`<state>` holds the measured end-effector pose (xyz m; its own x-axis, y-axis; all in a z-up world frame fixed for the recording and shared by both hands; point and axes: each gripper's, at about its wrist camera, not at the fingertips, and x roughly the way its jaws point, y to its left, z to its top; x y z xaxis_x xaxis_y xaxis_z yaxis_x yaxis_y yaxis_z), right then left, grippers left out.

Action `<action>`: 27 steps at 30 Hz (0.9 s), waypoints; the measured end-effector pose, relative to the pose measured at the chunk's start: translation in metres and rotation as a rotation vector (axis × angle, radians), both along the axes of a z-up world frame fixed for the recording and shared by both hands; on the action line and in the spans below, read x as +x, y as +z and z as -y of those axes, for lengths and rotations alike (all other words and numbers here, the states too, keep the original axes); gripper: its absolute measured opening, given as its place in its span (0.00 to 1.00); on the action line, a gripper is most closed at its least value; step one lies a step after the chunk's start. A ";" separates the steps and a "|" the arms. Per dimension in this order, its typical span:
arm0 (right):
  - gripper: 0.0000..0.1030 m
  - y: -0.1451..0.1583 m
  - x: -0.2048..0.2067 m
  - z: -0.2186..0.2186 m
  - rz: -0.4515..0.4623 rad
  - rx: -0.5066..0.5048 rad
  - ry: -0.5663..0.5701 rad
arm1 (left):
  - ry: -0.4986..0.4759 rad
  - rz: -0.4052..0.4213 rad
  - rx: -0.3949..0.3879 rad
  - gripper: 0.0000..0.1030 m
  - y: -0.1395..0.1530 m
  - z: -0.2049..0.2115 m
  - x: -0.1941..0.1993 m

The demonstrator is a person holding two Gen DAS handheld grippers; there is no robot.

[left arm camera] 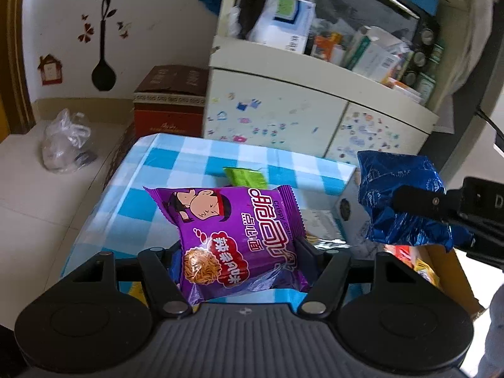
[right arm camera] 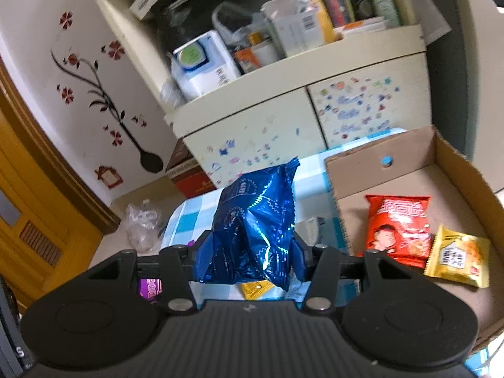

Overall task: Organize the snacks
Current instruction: 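Carry the purple packet with the left gripper while the right carries the blue packet over the box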

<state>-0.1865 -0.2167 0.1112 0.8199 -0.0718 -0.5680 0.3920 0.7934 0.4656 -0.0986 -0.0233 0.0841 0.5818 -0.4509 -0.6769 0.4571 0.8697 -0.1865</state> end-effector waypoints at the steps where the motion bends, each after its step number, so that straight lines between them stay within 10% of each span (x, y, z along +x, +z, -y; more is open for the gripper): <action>1: 0.49 0.001 -0.004 0.003 0.002 0.003 -0.013 | -0.008 0.003 0.000 0.70 0.001 0.002 -0.002; 27: 0.49 0.009 -0.097 0.097 0.039 0.140 -0.391 | -0.271 -0.004 -0.043 0.70 0.023 0.113 -0.059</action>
<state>-0.2836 -0.3138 0.1200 0.7672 -0.3066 -0.5634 0.6313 0.5158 0.5791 -0.1578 -0.1360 0.1067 0.4333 -0.6183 -0.6558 0.6715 0.7067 -0.2226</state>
